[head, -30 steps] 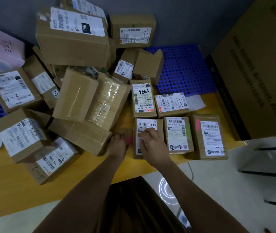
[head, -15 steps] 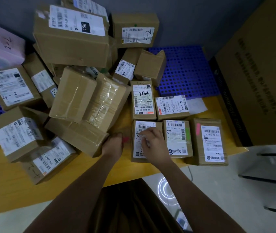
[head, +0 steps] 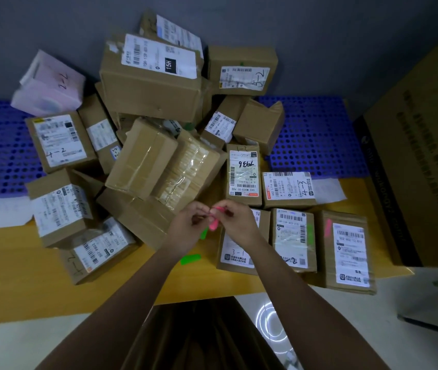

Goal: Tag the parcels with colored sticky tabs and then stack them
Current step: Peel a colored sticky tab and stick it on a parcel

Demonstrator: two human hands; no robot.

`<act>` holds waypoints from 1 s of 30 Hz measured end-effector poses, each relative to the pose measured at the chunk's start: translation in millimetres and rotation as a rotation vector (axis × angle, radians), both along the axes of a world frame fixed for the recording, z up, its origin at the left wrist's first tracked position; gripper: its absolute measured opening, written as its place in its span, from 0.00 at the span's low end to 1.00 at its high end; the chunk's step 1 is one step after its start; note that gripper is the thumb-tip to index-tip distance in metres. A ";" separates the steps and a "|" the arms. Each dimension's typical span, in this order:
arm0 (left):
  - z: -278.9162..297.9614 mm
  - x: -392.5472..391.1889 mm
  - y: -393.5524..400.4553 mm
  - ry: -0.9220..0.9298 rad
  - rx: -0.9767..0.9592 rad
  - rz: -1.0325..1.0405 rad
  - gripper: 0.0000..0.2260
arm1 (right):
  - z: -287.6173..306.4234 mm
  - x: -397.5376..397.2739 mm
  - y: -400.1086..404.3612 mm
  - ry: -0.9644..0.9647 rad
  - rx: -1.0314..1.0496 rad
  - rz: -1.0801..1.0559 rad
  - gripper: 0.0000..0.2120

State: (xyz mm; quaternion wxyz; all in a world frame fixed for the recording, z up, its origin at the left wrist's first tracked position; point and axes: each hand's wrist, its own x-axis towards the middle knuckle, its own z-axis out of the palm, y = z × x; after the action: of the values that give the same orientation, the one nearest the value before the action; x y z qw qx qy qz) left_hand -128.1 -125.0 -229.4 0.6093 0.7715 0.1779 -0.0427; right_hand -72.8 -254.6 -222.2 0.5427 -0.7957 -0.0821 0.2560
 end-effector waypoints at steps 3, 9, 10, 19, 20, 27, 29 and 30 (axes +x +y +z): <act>-2.7 -4.6 5.5 0.067 0.101 0.000 0.07 | -3.8 5.4 -4.5 -0.003 -0.021 -0.244 0.03; -15.3 -7.5 8.1 0.282 0.767 -0.518 0.06 | 9.1 11.5 -19.4 0.105 0.119 -0.442 0.05; -17.4 -6.4 8.4 0.303 0.902 -0.628 0.08 | 11.0 10.7 -21.9 0.114 0.145 -0.438 0.05; 53.1 15.5 -20.5 0.107 -0.109 -0.024 0.08 | 38.3 1.4 -33.7 0.149 0.316 -0.475 0.02; 61.2 18.5 -23.8 0.097 -0.188 -0.040 0.05 | 43.1 1.0 -34.2 0.134 0.315 -0.459 0.02; 85.3 33.2 -27.9 0.046 -0.281 0.001 0.04 | 71.1 6.4 -49.1 -0.040 0.273 -0.369 0.05; 87.9 35.2 -26.0 0.014 -0.273 -0.002 0.03 | 75.2 7.3 -52.4 -0.098 0.231 -0.367 0.05; 89.2 35.2 -24.6 -0.004 -0.235 -0.011 0.03 | 76.0 8.3 -53.5 -0.121 0.215 -0.391 0.05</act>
State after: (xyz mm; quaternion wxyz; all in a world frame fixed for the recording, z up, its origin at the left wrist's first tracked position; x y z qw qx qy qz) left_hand -92.9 -149.7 -140.2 0.6957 0.6959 0.1662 -0.0649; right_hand -64.5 -308.2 -146.2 0.6576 -0.7481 0.0146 0.0877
